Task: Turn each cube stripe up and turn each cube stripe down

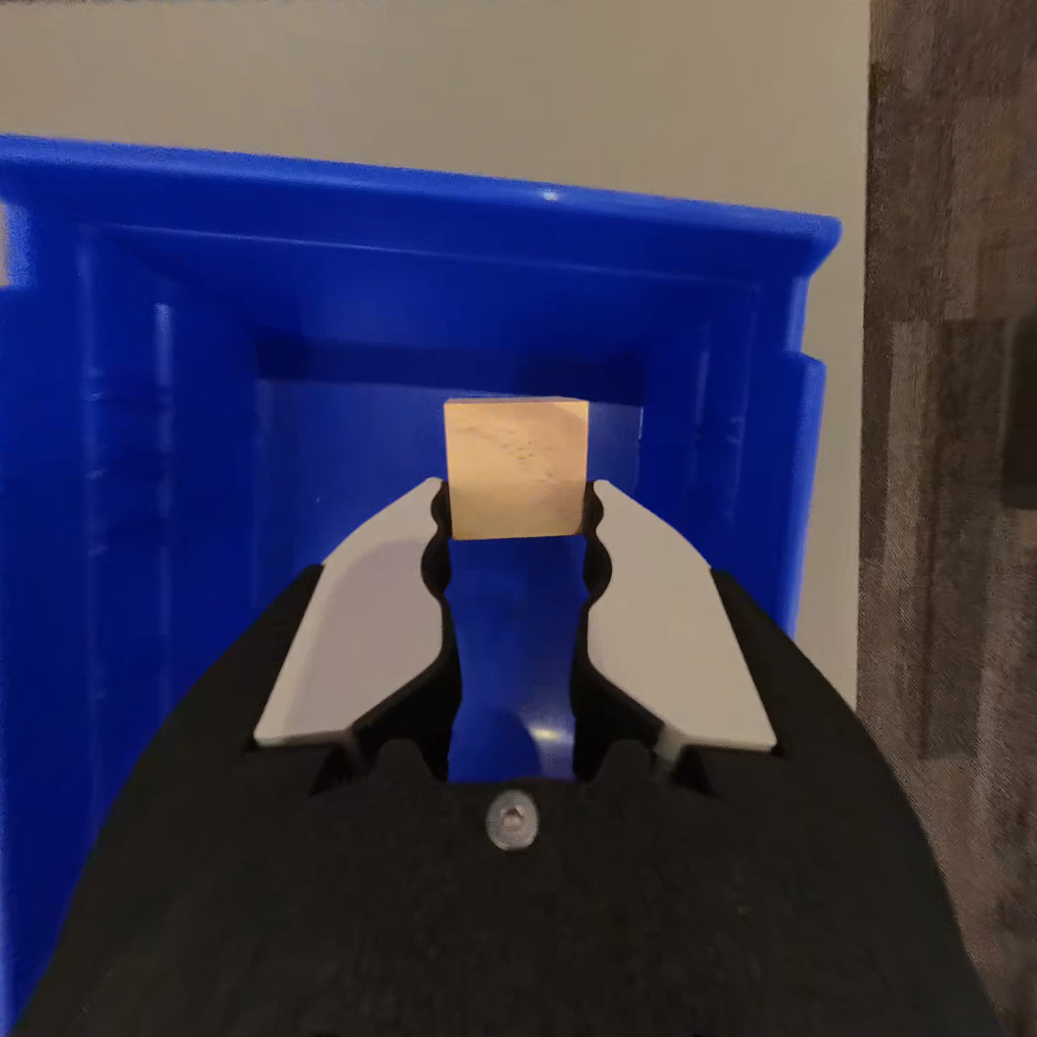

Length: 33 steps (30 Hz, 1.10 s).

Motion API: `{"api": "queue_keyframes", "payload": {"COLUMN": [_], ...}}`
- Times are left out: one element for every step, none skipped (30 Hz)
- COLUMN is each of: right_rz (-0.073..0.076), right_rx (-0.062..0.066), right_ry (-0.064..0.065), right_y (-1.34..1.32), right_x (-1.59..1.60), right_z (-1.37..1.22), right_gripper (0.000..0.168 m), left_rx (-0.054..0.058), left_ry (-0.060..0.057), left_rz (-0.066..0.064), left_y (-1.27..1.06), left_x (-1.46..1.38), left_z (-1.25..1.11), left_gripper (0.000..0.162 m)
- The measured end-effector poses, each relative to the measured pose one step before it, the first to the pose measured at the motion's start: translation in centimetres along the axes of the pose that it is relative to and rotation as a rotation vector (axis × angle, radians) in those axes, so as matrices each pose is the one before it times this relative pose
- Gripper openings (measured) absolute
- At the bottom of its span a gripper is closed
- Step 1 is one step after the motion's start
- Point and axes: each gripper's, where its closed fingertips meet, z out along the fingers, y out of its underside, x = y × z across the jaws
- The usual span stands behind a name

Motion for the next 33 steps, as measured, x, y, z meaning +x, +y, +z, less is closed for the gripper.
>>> {"api": "queue_keyframes", "payload": {"right_rz": [-0.0037, 0.0057, 0.0121, 0.0079, -0.0029, -0.0071, -0.0082, -0.0019, 0.0021, 0.0029, -0.0101, -0.0167, -0.0194, -0.0145, -0.0002, 0.0056, 0.0076, -0.008, -0.0103, 0.0004, 0.0116, 0.018, 0.0365, 0.0478, 0.0515, 0.0407, 0.0155, -0.0038, -0.0163, -0.0219, -0.0215, -0.0109, 0.0014], "right_rx": [-0.0207, -0.0324, -0.0356, -0.0282, -0.0071, -0.0055, -0.01, -0.0197, -0.0216, 0.0097, 0.0069, 0.0112, 0.0198, 0.041, 0.0778, 0.1012, 0.1072, 0.1148, 0.1245, 0.1288, 0.1157, 0.0902, 0.0567, 0.0228, -0.0175, -0.0264, -0.0168, -0.0142, -0.0255, -0.0218, -0.0012, 0.0058, 0.0019], "right_ry": [0.0213, 0.0136, 0.008, 0.0034, 0.0175, 0.0435, 0.0336, 0.0097, 0.0112, -0.0007, -0.0005, 0.0227, 0.0257, 0.0051, -0.0033, -0.0292, -0.0395, -0.0781, -0.1181, -0.1564, -0.1865, -0.1916, -0.1694, -0.1461, -0.1078, -0.0655, -0.0344, -0.0063, 0.0077, 0.0153, 0.0066, 0.0009, -0.0006], "right_y": [0.071, 0.295, 0.411, 0.342, 0.078, 0.073, 0.147, 0.342, 0.406, -0.069, -0.075, -0.103, -0.197, -0.366, -0.666, -0.818, -0.903, -0.955, -0.923, -0.877, -0.431, 0.256, 1.076, 1.967, 2.71, 2.83, 2.446, 2.057, 1.476, 0.731, 0.033, -0.241, -0.155], "right_x": [0.106, 0.085, 0.049, -0.035, 0.174, 0.576, 0.453, 0.11, 0.156, 0.041, 0.036, 0.357, 0.396, 0.115, -0.009, -0.527, -0.962, -2.0, -3.147, -4.252, -5.148, -5.395, -4.901, -4.021, -2.834, -1.621, -0.792, -0.248, -0.016, 0.065, -0.06, -0.129, -0.063], "right_z": [0.895, 0.822, 0.752, 0.614, 0.407, 0.274, 0.304, 0.347, 0.33, 0.065, 0.006, -0.135, -0.524, -1.142, -1.84, -2.434, -2.806, -3.032, -3.013, -2.661, -2.027, -1.14, -0.211, 0.541, 1.021, 1.107, 0.858, 0.586, 0.354, 0.11, -0.045, -0.084, -0.013], "right_gripper": [0.045, 0.045, 0.045, 0.045, 0.045, 0.045, 0.045, 0.045, 0.046, 0.046, 0.046, 0.052, 0.069, 0.073, 0.072, 0.071, 0.069, 0.069, 0.068, 0.065, 0.059, 0.055, 0.051, 0.049, 0.052, 0.051, 0.048, 0.044, 0.043, 0.043, 0.042, 0.042, 0.043], "left_rx": [-0.0023, -0.0044, -0.0053, -0.007, -0.0095, -0.0082, -0.0049, -0.0024, -0.0013, -0.0018, -0.0018, -0.0016, -0.0017, -0.0011, 0.0007, 0.0044, 0.0045, 0.0032, 0.0005, -0.0022, -0.0041, -0.0041, -0.0035, -0.0036, -0.003, -0.0028, -0.0015, 0.0017, 0.0024, 0.0053, 0.0061, 0.0056, 0.0135], "left_ry": [0.0023, 0.0055, 0.0052, 0.0036, 0.0022, 0.001, 0.0021, 0.0033, 0.0033, 0.0038, 0.0015, -0.0005, -0.0003, 0.0002, -0.0007, -0.0014, -0.0003, 0.0011, 0.0028, 0.0038, 0.0039, 0.0036, 0.0036, 0.0028, 0.0009, -0.0004, -0.002, 0.0004, 0.0071, 0.0167, 0.0171, 0.0065, -0.0276], "left_rz": [0.0018, -0.0002, -0.0019, -0.0018, 0.0, 0.0004, 0.0005, 0.0005, -0.001, -0.0022, -0.0027, -0.0031, -0.0034, -0.0023, -0.0015, -0.0027, -0.0042, -0.0046, -0.0042, -0.0041, -0.0033, -0.0029, -0.0029, -0.0015, 0.0014, 0.0052, 0.0058, 0.0033, -0.0032, -0.0101, -0.0159, -0.0135, -0.0173], "left_y": [0.052, 0.068, 0.101, 0.144, 0.169, 0.155, 0.084, 0.044, 0.002, 0.01, 0.028, 0.045, 0.032, 0.023, -0.025, -0.073, -0.104, -0.073, -0.031, 0.025, 0.082, 0.102, 0.099, 0.096, 0.087, 0.07, 0.024, -0.046, -0.127, -0.271, -0.439, -0.657, -0.97], "left_x": [0.067, 0.084, 0.048, 0.03, 0.015, 0.001, 0.016, 0.032, 0.031, 0.024, -0.026, -0.058, -0.06, -0.062, -0.076, -0.098, -0.099, -0.093, -0.066, -0.026, -0.015, 0.002, 0.031, 0.061, 0.058, 0.095, 0.083, 0.144, 0.267, 0.442, 0.468, 0.246, -0.523], "left_z": [0.032, 0.066, 0.094, 0.104, 0.098, 0.066, 0.04, 0.017, 0.009, 0.017, 0.023, 0.029, 0.012, -0.018, -0.057, -0.088, -0.086, -0.049, 0.012, 0.072, 0.086, 0.097, 0.084, 0.083, 0.065, 0.038, -0.016, -0.091, -0.231, -0.43, -0.721, -1.065, -1.41], "left_gripper": [0.066, 0.066, 0.066, 0.066, 0.066, 0.066, 0.066, 0.065, 0.065, 0.065, 0.065, 0.065, 0.065, 0.065, 0.065, 0.065, 0.065, 0.065, 0.065, 0.065, 0.066, 0.066, 0.066, 0.066, 0.066, 0.066, 0.066, 0.066, 0.066, 0.066, 0.066, 0.066, 0.066]}}
